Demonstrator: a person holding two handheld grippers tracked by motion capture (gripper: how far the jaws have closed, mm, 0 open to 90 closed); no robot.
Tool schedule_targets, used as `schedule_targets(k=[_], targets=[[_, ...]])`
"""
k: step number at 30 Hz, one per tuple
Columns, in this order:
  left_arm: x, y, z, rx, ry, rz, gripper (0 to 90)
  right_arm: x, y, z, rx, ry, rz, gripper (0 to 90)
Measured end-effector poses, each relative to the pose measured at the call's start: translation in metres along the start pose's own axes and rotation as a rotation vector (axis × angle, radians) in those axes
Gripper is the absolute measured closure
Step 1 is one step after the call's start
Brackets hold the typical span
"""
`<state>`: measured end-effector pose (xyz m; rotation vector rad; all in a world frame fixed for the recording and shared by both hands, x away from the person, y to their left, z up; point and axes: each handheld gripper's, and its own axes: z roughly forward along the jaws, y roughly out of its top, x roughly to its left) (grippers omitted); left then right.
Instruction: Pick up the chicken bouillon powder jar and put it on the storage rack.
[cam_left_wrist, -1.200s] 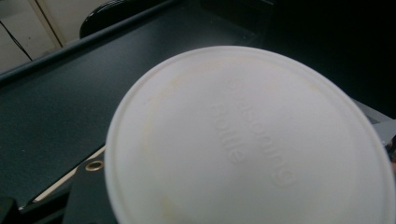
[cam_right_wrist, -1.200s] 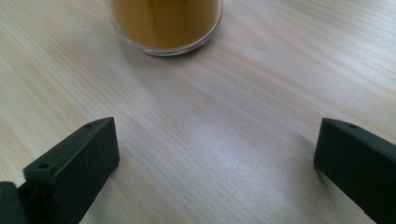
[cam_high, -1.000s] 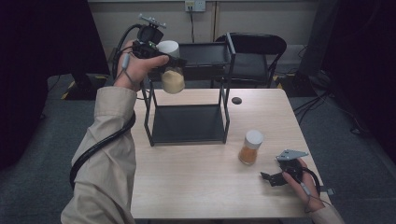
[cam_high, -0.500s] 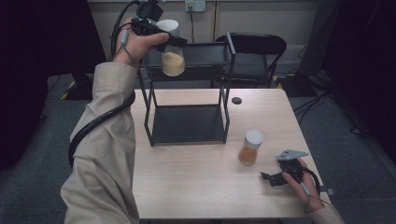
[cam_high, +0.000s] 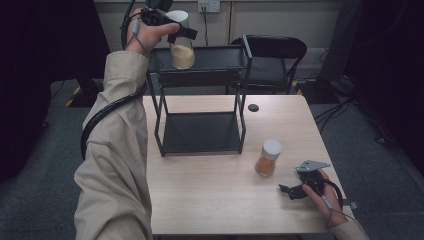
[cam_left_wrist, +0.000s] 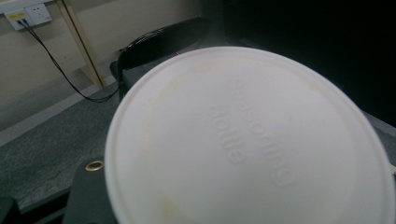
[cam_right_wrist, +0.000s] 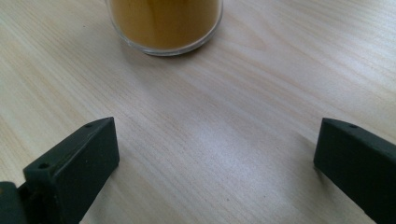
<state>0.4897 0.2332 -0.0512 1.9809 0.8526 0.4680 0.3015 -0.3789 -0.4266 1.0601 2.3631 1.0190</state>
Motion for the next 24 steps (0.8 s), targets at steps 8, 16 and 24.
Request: schedule_targets(k=[8, 16, 24], targets=[[0.011, -0.001, 0.010, -0.003, 0.013, -0.012, 35.0, -0.001, 0.000, 0.000, -0.001, 0.002, -0.003, 0.0], [0.010, -0.001, 0.016, -0.003, 0.022, -0.006, 34.9, -0.001, 0.000, 0.000, -0.002, 0.003, -0.005, 0.0], [0.009, -0.007, 0.017, -0.028, 0.029, -0.024, 34.6, -0.001, 0.000, 0.000, -0.002, 0.004, -0.005, 0.0]])
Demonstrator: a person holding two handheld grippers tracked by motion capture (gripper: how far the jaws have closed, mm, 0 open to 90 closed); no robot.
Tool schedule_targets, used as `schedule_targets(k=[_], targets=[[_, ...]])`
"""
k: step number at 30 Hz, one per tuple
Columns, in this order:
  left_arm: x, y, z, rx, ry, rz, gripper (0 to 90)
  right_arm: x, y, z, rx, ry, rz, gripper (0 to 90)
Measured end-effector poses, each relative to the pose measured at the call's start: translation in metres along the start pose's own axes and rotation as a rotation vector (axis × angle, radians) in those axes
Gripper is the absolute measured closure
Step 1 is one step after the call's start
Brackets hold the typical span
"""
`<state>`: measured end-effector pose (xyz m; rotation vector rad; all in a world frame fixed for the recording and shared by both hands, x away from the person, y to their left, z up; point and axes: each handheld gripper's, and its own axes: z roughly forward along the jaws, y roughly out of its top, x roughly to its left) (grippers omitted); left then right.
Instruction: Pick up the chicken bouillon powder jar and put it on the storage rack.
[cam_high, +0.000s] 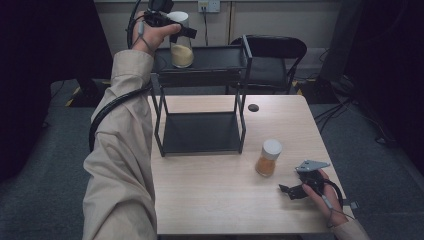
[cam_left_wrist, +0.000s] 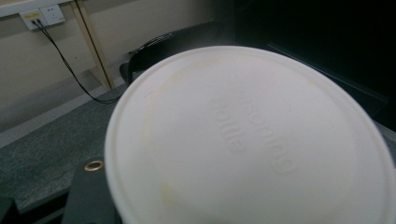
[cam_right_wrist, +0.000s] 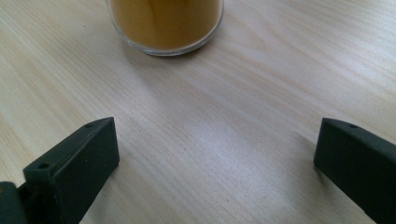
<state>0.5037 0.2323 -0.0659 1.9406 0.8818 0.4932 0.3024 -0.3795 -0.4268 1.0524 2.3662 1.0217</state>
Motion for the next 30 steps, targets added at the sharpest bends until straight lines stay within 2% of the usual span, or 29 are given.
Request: schedule_targets(k=[6, 11, 17, 22, 25, 30], targets=[[0.000, -0.001, 0.001, -0.005, 0.001, -0.008, 33.2, 0.000, 0.000, 0.000, 0.000, 0.000, 0.000, 0.0], [-0.003, -0.005, 0.000, -0.010, 0.023, -0.045, 8.9, 0.000, 0.000, 0.000, 0.000, 0.000, 0.000, 0.0], [-0.006, -0.015, -0.008, -0.033, 0.019, -0.062, 0.5, 0.000, 0.000, 0.000, 0.000, 0.000, 0.000, 0.0], [-0.012, -0.025, -0.020, -0.054, 0.030, -0.074, 0.6, 0.000, 0.000, 0.000, 0.000, 0.001, 0.000, 0.0], [-0.017, -0.027, -0.023, -0.042, 0.040, -0.062, 0.6, 0.000, 0.000, 0.000, 0.000, 0.000, -0.001, 0.0], [-0.023, -0.039, -0.029, -0.048, 0.038, -0.057, 1.4, 0.000, 0.000, 0.000, -0.001, 0.001, -0.001, 0.0]])
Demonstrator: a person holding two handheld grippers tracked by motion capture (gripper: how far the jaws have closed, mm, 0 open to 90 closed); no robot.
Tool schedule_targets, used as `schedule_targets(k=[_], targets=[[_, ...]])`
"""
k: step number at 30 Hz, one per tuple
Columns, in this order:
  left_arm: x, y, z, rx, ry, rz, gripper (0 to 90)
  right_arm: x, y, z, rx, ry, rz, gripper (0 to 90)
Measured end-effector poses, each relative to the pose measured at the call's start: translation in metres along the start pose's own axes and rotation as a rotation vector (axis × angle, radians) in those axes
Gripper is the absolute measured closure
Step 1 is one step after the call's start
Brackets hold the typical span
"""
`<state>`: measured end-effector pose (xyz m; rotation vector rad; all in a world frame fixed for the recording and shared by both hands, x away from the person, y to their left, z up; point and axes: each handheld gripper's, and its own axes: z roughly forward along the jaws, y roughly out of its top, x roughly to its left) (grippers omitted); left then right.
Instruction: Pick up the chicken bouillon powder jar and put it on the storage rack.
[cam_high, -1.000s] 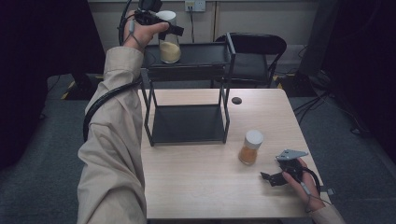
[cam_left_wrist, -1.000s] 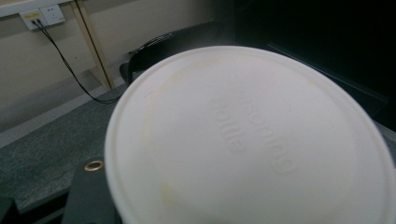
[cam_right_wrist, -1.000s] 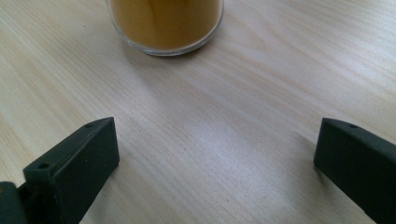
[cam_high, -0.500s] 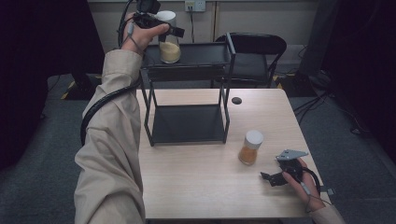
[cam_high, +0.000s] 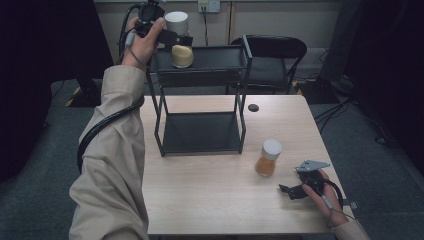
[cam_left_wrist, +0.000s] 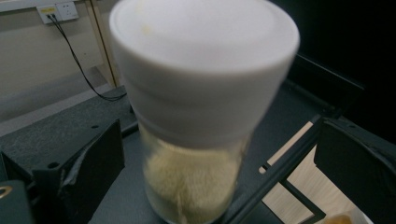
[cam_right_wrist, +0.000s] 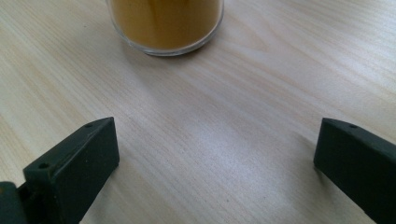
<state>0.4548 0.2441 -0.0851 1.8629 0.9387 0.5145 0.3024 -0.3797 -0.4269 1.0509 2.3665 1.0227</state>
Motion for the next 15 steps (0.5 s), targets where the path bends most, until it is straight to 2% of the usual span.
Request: schedule_targets(k=[8, 15], targets=[[-0.006, -0.022, -0.005, 0.002, -0.010, 0.013, 1.6, 0.000, 0.000, 0.000, 0.000, 0.000, -0.001, 0.0], [-0.012, -0.037, -0.011, -0.018, -0.019, 0.019, 1.6, 0.000, 0.000, 0.000, 0.001, 0.000, -0.001, 0.0]])
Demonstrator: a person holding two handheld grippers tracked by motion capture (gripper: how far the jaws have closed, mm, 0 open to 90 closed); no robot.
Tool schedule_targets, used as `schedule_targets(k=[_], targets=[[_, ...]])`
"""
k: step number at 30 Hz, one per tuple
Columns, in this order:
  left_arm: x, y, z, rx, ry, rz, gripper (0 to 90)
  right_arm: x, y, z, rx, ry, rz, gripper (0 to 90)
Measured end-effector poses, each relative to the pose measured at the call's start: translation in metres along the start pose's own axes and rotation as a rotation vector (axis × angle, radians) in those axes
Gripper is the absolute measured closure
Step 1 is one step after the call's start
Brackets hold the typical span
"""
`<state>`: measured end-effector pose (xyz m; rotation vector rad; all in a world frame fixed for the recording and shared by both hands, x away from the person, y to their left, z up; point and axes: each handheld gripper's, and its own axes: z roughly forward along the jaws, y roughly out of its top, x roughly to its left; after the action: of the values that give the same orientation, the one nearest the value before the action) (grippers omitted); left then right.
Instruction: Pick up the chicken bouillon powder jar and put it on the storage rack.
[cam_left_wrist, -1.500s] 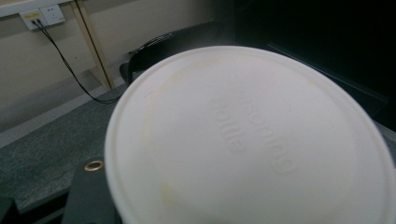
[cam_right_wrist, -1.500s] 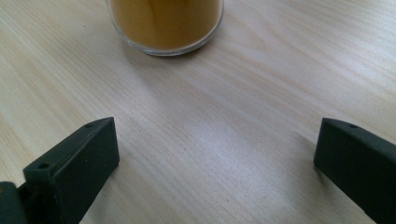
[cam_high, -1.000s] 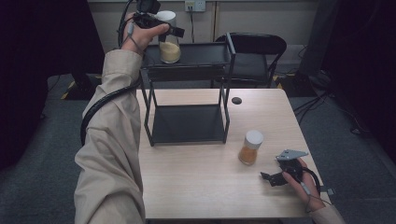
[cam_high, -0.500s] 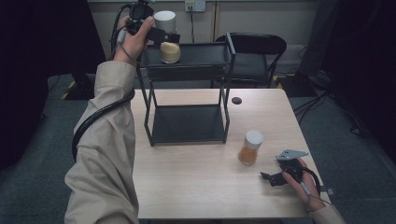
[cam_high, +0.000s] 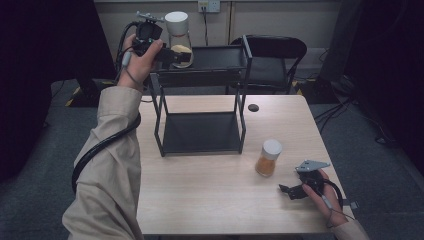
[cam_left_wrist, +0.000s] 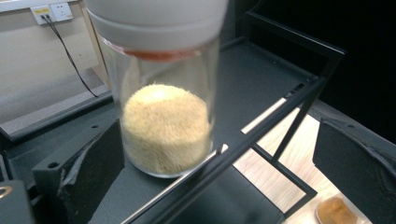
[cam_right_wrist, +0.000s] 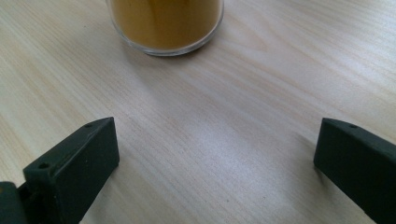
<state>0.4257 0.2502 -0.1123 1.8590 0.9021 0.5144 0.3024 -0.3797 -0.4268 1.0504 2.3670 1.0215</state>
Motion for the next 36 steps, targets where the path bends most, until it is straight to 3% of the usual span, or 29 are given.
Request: schedule_targets(k=[19, 26, 28, 36], targets=[[-0.016, -0.040, -0.001, -0.020, -0.060, 0.008, 1.5, 0.000, 0.000, 0.000, 0.001, 0.000, 0.000, 0.0], [-0.020, -0.062, 0.004, -0.019, -0.071, -0.002, 1.5, 0.000, 0.000, 0.000, 0.001, 0.000, 0.000, 0.0], [-0.019, -0.068, 0.006, -0.022, -0.096, -0.012, 1.4, 0.000, 0.000, 0.000, 0.001, -0.001, 0.000, 0.0], [-0.024, -0.084, 0.012, -0.021, -0.102, -0.004, 1.4, 0.000, 0.000, 0.000, 0.000, -0.001, 0.000, 0.0]])
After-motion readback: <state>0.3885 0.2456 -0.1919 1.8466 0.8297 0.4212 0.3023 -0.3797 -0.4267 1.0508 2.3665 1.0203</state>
